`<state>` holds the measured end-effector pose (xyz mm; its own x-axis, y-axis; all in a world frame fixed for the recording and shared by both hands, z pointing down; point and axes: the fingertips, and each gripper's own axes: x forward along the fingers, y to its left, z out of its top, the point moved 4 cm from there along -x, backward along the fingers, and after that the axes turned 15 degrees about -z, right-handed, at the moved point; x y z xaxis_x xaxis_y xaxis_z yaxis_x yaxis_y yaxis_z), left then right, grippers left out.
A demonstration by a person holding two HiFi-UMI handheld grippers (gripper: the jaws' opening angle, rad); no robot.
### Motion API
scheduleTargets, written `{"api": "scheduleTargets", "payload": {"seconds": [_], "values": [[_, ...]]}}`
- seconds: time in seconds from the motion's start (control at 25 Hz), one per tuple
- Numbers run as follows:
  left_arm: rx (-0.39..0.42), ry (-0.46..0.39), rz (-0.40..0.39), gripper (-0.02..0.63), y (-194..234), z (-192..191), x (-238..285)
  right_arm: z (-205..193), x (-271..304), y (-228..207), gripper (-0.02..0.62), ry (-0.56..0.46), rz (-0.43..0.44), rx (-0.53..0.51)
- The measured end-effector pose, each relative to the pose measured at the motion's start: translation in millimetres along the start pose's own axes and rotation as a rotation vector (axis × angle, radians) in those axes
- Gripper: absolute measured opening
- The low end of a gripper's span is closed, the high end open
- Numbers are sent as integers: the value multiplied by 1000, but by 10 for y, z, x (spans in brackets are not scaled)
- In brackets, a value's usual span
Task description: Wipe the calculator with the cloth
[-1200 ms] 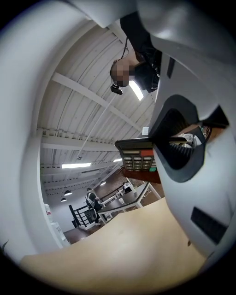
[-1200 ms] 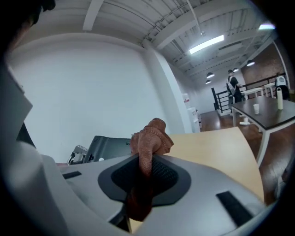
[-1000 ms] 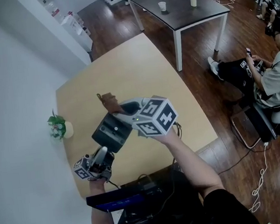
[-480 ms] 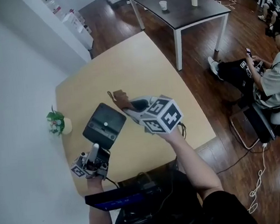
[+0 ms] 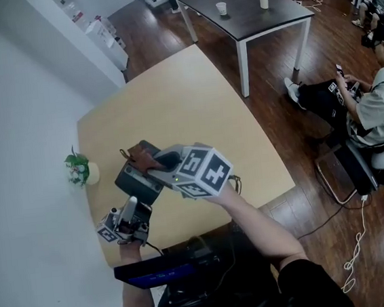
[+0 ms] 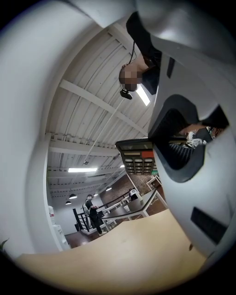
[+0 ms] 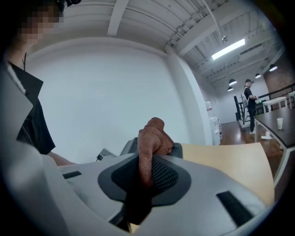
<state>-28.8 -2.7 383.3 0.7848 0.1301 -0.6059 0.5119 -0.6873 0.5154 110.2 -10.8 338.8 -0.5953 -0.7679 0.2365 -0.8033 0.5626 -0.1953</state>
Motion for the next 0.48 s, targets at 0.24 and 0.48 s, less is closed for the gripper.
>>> {"api": "scheduleTargets", "payload": {"seconds": [0.24,0.48], "values": [[50,24,15,48,9,-19,-292,-252,-84,-548,72,52,-131,67],[-3,-57,-3,45,-16,27,-43,-330,-345,-802,69,5,-229,137]]}}
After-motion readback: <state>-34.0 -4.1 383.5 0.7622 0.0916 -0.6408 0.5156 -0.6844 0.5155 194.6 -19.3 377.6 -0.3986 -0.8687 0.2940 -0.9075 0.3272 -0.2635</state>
